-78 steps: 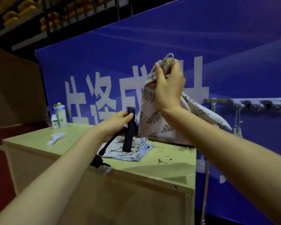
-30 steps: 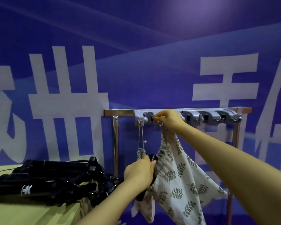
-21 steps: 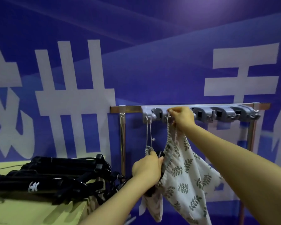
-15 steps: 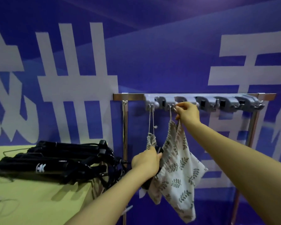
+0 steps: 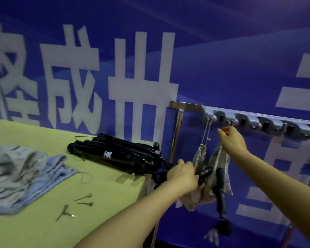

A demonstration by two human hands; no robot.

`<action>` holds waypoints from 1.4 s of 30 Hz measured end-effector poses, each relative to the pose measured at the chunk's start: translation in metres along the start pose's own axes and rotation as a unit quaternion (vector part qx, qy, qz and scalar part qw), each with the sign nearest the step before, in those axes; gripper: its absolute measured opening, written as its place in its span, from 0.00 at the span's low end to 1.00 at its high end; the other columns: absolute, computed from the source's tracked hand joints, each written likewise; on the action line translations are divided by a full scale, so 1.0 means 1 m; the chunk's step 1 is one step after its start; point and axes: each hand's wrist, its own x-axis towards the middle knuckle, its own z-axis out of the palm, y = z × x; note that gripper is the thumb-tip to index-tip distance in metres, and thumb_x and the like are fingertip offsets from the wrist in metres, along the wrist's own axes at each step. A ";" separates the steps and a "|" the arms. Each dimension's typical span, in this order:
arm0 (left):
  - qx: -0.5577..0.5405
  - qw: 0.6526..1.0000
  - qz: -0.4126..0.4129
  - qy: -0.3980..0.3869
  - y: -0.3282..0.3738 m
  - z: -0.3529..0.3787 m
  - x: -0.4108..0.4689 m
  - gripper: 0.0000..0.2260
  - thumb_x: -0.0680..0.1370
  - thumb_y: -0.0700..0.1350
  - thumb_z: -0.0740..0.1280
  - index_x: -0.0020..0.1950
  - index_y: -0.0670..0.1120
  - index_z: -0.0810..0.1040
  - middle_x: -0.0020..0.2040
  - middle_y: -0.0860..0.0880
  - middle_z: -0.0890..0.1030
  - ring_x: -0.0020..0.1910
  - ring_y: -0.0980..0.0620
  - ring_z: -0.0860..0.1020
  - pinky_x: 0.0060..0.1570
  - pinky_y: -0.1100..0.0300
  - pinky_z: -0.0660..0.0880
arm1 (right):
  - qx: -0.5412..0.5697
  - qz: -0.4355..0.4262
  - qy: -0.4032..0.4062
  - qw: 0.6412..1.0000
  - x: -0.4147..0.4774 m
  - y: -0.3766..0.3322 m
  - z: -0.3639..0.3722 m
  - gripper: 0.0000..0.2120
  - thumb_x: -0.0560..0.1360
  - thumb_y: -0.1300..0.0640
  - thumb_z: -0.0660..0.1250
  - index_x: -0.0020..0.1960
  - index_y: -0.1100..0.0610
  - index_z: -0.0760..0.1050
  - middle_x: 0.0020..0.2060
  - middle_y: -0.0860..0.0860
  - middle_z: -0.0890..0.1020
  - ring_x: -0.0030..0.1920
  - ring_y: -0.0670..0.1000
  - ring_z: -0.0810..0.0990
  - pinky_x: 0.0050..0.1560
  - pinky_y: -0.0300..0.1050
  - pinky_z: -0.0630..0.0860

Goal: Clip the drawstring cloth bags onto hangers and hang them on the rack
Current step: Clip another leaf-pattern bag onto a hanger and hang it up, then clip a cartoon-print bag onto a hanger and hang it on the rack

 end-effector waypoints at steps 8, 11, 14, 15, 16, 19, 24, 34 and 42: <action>-0.013 0.983 -0.114 0.144 -0.105 -0.073 -0.080 0.19 0.79 0.54 0.59 0.63 0.42 0.70 0.64 0.41 0.70 0.63 0.40 0.72 0.58 0.49 0.71 | 0.063 -0.131 -0.101 0.984 -0.092 -0.128 0.036 0.16 0.81 0.50 0.55 0.59 0.60 0.73 0.50 0.56 0.79 0.46 0.55 0.75 0.45 0.47 0.69; -0.005 0.961 -0.158 0.226 -0.157 -0.089 -0.113 0.17 0.79 0.54 0.59 0.60 0.42 0.71 0.61 0.41 0.72 0.60 0.41 0.72 0.55 0.49 0.71 | 0.088 -0.175 -0.158 0.968 -0.134 -0.169 0.060 0.16 0.80 0.48 0.56 0.59 0.58 0.73 0.49 0.53 0.79 0.50 0.54 0.77 0.48 0.46 0.70; 0.000 0.924 -0.204 0.324 -0.209 -0.104 -0.147 0.17 0.79 0.54 0.60 0.58 0.41 0.72 0.57 0.43 0.75 0.57 0.43 0.73 0.52 0.51 0.72 | 0.085 -0.203 -0.231 0.948 -0.175 -0.201 0.085 0.16 0.81 0.48 0.55 0.59 0.58 0.72 0.50 0.53 0.78 0.51 0.54 0.77 0.49 0.47 0.72; -0.002 0.912 -0.227 0.341 -0.225 -0.108 -0.156 0.17 0.79 0.54 0.59 0.57 0.41 0.72 0.56 0.43 0.76 0.55 0.44 0.75 0.50 0.51 0.72 | 0.087 -0.210 -0.251 0.941 -0.187 -0.210 0.095 0.17 0.80 0.47 0.55 0.59 0.58 0.72 0.51 0.53 0.79 0.52 0.54 0.78 0.51 0.49 0.74; -0.011 0.903 -0.256 0.344 -0.240 -0.111 -0.163 0.18 0.79 0.55 0.59 0.56 0.41 0.72 0.55 0.43 0.77 0.54 0.43 0.76 0.47 0.51 0.72 | 0.087 -0.216 -0.266 0.935 -0.197 -0.218 0.105 0.17 0.80 0.47 0.55 0.59 0.58 0.72 0.51 0.54 0.80 0.52 0.54 0.79 0.54 0.52 0.75; -0.040 0.885 -0.340 0.315 -0.284 -0.117 -0.177 0.23 0.78 0.60 0.57 0.56 0.41 0.74 0.51 0.42 0.80 0.48 0.40 0.79 0.39 0.52 0.74 | 0.097 -0.213 -0.300 0.925 -0.220 -0.238 0.134 0.17 0.80 0.47 0.56 0.58 0.57 0.74 0.50 0.55 0.81 0.49 0.55 0.80 0.54 0.57 0.76; -0.036 0.879 -0.370 0.298 -0.322 -0.123 -0.185 0.25 0.76 0.63 0.60 0.58 0.42 0.72 0.48 0.43 0.81 0.44 0.42 0.80 0.30 0.58 0.69 | 0.096 -0.201 -0.348 0.911 -0.242 -0.257 0.175 0.18 0.80 0.46 0.56 0.58 0.58 0.73 0.51 0.55 0.80 0.51 0.55 0.79 0.55 0.56 0.76; 0.024 0.897 -0.329 0.293 -0.331 -0.109 -0.168 0.24 0.75 0.60 0.64 0.60 0.42 0.71 0.58 0.44 0.77 0.52 0.42 0.78 0.40 0.53 0.74 | 0.105 -0.143 -0.377 0.909 -0.254 -0.251 0.212 0.18 0.80 0.47 0.55 0.56 0.60 0.73 0.52 0.57 0.80 0.49 0.55 0.81 0.51 0.52 0.76; -0.227 0.847 -0.227 0.424 -0.313 -0.135 -0.173 0.13 0.81 0.45 0.55 0.36 0.46 0.64 0.37 0.47 0.71 0.35 0.48 0.68 0.30 0.58 0.61 | 0.185 -0.088 -0.398 0.894 -0.248 -0.251 0.208 0.18 0.81 0.48 0.56 0.66 0.58 0.67 0.60 0.56 0.76 0.49 0.50 0.79 0.54 0.50 0.76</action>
